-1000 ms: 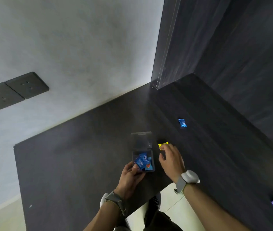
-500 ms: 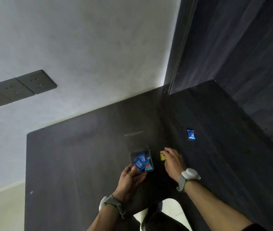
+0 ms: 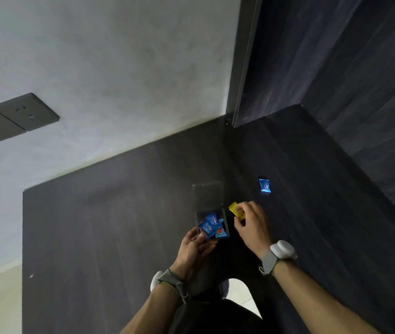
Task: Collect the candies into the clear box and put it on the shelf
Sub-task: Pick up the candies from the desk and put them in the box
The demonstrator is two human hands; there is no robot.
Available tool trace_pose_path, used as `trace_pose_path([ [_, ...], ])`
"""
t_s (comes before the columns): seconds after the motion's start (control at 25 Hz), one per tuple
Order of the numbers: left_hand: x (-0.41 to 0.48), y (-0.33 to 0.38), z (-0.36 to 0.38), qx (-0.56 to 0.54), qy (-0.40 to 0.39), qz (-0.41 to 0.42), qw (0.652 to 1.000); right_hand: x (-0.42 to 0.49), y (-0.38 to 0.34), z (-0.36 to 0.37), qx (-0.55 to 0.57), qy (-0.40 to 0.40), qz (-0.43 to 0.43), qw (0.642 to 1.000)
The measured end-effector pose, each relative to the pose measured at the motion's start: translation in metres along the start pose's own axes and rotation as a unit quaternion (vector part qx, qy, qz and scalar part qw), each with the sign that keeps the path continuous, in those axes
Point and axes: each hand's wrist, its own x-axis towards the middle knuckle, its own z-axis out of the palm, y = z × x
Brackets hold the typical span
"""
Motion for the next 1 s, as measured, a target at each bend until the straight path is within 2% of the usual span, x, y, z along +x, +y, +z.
trace_pose_path([
  [0.2, 0.013, 0.006, 0.037, 0.031, -0.030, 0.006, 0.999, 0.001, -0.016, -0.021, 0.067, 0.037, -0.037, 0.996],
  [0.32, 0.021, 0.010, 0.056, 0.038, -0.057, 0.013, 0.998, 0.003, -0.018, -0.029, 0.080, 0.034, -0.045, 0.995],
  [0.56, 0.047, 0.011, 0.075, 0.027, -0.064, 0.002, 0.998, 0.019, 0.008, -0.041, 0.092, 0.078, 0.000, 0.993],
  [0.68, 0.053, 0.010, 0.073, 0.015, -0.056, -0.006, 0.998, 0.029, 0.025, -0.048, 0.018, 0.085, 0.060, 0.994],
  [0.8, 0.057, 0.014, 0.066, 0.002, -0.061, -0.009, 0.998, 0.047, 0.042, -0.050, -0.091, 0.035, 0.119, 0.988],
  [1.0, 0.060, 0.019, 0.054, -0.013, -0.067, -0.008, 0.998, 0.072, 0.058, -0.036, -0.163, -0.096, 0.153, 0.970],
])
